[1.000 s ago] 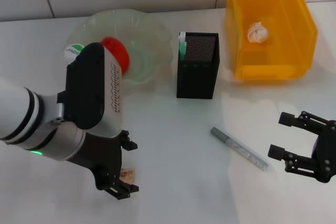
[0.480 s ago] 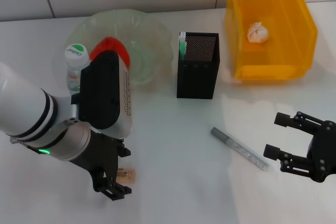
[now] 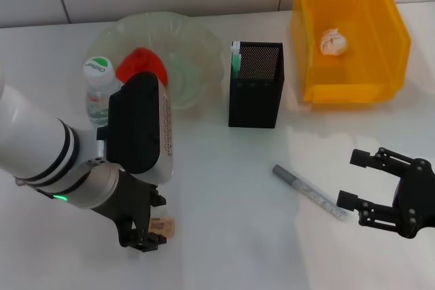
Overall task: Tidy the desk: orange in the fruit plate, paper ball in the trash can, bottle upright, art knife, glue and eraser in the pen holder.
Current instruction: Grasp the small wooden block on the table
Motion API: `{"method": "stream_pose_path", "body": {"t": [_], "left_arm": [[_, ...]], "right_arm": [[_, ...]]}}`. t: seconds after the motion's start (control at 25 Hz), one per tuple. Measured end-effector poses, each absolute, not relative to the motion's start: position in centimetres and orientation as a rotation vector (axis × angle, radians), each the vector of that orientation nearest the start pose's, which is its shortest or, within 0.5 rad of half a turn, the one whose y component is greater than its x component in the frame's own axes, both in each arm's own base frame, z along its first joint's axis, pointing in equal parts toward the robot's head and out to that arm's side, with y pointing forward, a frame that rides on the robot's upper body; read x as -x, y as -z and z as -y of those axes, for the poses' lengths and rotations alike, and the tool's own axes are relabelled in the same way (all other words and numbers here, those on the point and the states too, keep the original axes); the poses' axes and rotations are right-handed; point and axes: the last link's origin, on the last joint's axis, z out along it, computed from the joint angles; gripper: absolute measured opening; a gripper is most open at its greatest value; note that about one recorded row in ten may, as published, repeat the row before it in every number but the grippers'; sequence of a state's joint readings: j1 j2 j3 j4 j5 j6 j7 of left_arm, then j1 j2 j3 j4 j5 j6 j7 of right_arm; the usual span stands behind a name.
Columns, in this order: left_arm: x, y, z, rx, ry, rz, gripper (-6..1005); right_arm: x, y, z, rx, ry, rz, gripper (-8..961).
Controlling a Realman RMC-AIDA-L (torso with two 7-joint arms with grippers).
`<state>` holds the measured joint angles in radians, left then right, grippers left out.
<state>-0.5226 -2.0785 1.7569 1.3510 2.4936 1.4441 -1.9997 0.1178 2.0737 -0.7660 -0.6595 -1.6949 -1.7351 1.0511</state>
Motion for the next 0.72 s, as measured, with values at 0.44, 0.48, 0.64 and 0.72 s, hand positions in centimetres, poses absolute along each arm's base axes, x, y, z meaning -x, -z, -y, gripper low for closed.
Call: {"method": "stream_pose_path", "body": {"t": [0.44,0.48,0.64,0.72], "left_arm": [[18.01,7.17,-30.7,3.012,-0.73,-0.104,595],[18.05,7.19,-30.73,3.01,-0.733,-0.105,594],[18.06,7.26,-30.78,3.004,-0.739,-0.114,592],[18.08,7.27,-30.78,3.004,-0.739,-0.114,588]], "right_arm": [[-32.84,-1.7,-21.12,2.491,-0.912,-0.55,791],[-32.84,-1.68,-21.12,2.49,-0.913,-0.551,791],[-32.85,-1.66,-21.14,2.49,-0.912,-0.552,792],[-32.85,-1.66,-21.14,2.49,-0.912,-0.553,792]]}}
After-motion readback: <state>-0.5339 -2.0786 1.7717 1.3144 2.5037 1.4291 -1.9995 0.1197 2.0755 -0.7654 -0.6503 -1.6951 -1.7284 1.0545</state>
